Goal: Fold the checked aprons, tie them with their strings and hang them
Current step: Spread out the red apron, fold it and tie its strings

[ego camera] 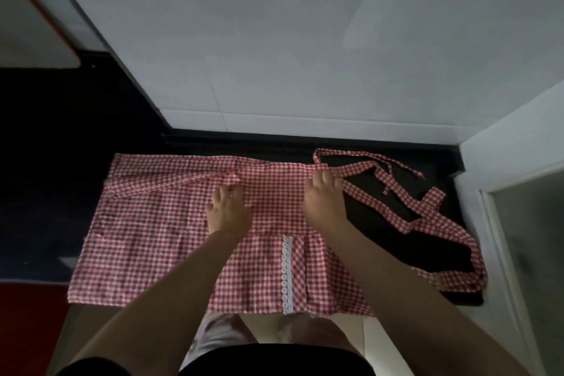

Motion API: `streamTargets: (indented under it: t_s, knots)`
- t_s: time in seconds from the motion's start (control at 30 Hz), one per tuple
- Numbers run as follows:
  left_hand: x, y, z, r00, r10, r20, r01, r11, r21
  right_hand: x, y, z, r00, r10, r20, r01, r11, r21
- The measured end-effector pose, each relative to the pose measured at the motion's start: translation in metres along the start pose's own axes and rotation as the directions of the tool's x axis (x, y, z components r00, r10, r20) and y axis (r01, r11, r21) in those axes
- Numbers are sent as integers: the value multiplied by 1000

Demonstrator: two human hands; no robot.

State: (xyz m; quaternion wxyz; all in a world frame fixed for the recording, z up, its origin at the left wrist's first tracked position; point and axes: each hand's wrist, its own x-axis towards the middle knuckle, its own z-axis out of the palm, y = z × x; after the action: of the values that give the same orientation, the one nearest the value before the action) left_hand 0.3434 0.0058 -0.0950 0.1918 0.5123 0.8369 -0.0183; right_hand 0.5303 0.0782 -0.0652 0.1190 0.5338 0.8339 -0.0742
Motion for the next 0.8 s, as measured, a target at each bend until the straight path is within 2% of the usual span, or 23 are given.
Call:
streamTargets:
  t_s: [0.1,0.17,0.27,0.4,0.47,0.53,0.6,0.7,0.8]
  knots:
    - [20,-54,-19,1000,0,9,0,1000,1,13,-62,0,999,-43,2,42,980,194]
    - [28,-64,-27,1000,17,23,-18,1000,21,14,-74,4,993,-36,117,-1,952,305]
    - [57,-131,-51,996,2,92,-5,999,33,34,-137,5,969,38,243,-100,963,250]
    - [91,-187,-69,986,-13,166,9,1000,23,57,-174,3,963,151,224,-194,963,189]
    - [98,-193,-74,988,-5,155,-3,998,55,63,-179,-1,963,174,206,-207,966,155]
    - [105,-193,-78,997,60,57,-65,995,78,71,-184,-8,965,194,177,-221,964,148]
    - [113,-186,-79,980,197,9,-197,978,62,82,-181,-13,966,243,91,-254,955,155]
    - [121,-170,-76,918,383,107,-386,923,8,93,-170,-17,963,264,59,-271,945,183]
    - [130,-160,-75,896,419,147,-425,905,12,97,-159,-16,963,219,156,-251,942,225]
